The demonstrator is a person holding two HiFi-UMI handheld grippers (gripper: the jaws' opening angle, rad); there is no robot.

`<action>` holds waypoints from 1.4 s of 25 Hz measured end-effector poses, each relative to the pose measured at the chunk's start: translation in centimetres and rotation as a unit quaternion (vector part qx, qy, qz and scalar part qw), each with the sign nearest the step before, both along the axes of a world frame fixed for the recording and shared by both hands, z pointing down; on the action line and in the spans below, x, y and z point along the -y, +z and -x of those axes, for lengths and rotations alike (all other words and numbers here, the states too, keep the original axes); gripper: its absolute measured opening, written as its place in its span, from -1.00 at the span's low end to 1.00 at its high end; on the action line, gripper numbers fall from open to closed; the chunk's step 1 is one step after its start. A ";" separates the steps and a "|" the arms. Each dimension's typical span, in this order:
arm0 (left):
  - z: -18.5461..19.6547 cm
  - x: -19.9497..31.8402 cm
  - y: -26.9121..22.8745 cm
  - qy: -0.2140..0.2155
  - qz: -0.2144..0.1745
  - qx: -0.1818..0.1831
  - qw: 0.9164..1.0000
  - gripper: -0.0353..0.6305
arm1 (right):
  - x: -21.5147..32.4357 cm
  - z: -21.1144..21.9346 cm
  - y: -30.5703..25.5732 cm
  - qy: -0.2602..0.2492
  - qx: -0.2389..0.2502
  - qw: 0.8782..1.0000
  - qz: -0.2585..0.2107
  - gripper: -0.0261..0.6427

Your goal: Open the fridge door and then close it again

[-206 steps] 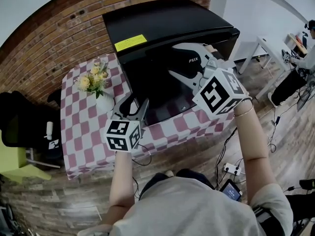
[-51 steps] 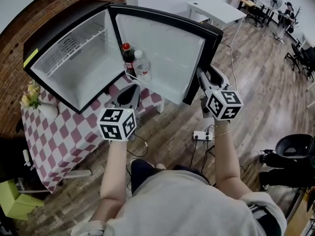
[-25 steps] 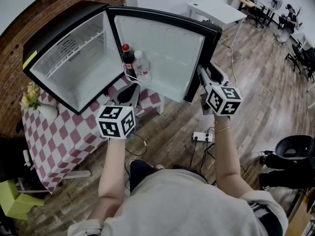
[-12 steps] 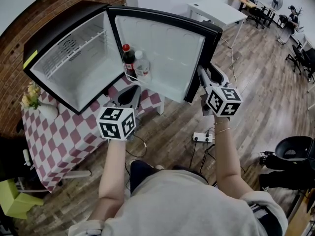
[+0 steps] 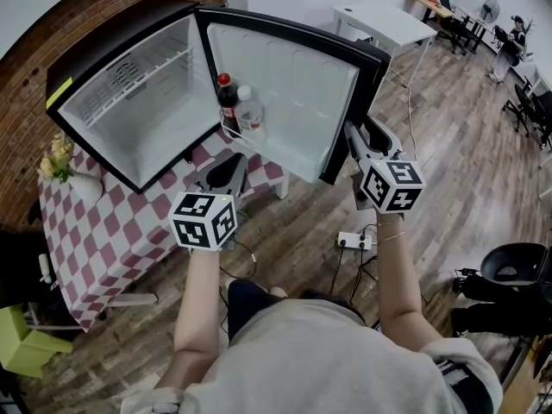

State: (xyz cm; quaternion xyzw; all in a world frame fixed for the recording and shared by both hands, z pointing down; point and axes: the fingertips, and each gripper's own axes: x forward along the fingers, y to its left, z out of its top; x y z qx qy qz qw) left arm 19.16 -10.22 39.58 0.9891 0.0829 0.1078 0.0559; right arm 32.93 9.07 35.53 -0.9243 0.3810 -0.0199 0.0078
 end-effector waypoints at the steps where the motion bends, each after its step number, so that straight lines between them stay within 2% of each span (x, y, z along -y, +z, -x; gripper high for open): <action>1: 0.3 0.0 0.1 -0.001 0.002 0.000 1.000 -0.83 | 0.1 0.5 0.0 -0.003 -0.004 1.000 0.008 -0.48; 5: 1.4 0.3 0.7 -0.010 0.006 0.005 1.000 -0.83 | 0.5 2.5 0.0 -0.018 -0.017 0.999 0.027 -0.48; 10: 2.5 0.8 1.3 -0.017 0.013 0.012 1.000 -0.83 | 1.2 4.5 0.0 -0.044 -0.007 0.999 0.016 -0.50; 21: 5.0 1.4 2.1 -0.036 0.017 0.023 0.999 -0.83 | 3.2 9.2 -0.1 -0.097 -0.026 0.994 0.035 -0.50; 35: 8.3 3.7 2.5 -0.083 0.027 0.026 0.996 -0.83 | 11.6 18.2 -0.5 -0.251 -0.048 0.966 0.033 -0.34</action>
